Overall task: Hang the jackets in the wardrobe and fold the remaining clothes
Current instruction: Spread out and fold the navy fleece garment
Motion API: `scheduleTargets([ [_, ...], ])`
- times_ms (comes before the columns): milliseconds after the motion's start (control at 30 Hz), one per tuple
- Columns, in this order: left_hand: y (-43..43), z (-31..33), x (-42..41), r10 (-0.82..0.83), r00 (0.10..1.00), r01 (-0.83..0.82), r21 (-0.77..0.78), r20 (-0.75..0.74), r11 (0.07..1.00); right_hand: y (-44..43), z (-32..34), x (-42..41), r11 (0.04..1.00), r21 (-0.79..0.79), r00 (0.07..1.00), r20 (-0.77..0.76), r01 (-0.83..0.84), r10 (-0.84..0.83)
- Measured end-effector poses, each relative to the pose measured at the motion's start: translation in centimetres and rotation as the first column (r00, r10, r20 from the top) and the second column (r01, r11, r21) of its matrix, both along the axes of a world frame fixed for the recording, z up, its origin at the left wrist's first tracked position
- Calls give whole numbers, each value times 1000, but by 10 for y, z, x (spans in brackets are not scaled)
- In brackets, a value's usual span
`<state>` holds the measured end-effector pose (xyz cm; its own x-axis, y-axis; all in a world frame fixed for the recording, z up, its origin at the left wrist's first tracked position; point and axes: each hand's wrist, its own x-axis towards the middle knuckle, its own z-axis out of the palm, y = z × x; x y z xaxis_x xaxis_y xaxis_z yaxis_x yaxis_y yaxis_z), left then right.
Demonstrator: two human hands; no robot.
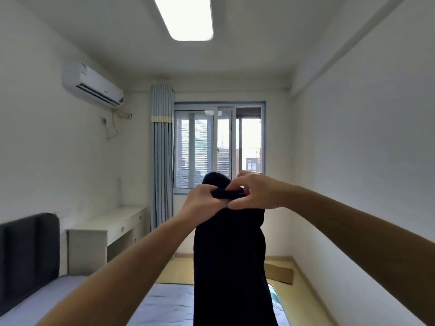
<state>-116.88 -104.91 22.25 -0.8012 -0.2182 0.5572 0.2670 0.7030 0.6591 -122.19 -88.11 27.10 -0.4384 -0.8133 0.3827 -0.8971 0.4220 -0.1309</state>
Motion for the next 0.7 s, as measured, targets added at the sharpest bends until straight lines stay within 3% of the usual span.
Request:
scheduleTargets([
  [67,5,9,-5,13,1000,-12,-18,16,1000,0,-3,-2,997,16,997,-15,72,-72],
  [233,2,29,-6,-150,957,155,1,247,988,11,-9,-18,986,52,987,32,158,-160],
  [333,-35,31,-7,-65,974,112,-217,216,970,24,-12,-29,971,158,982,28,179,-186],
  [433,-79,25,-6,95,989,-40,-416,113,909,41,-9,-45,934,228,959,-136,275,-249],
  [567,-111,24,-1,241,968,-231,-647,-75,727,53,-3,-50,794,431,877,-409,429,-251],
  [633,-113,29,2,301,943,-295,-771,-140,565,49,-4,-47,684,515,826,-510,517,-240],
  [700,-115,34,4,333,916,-344,-862,-222,373,41,-11,-49,639,505,783,-561,580,-269],
])
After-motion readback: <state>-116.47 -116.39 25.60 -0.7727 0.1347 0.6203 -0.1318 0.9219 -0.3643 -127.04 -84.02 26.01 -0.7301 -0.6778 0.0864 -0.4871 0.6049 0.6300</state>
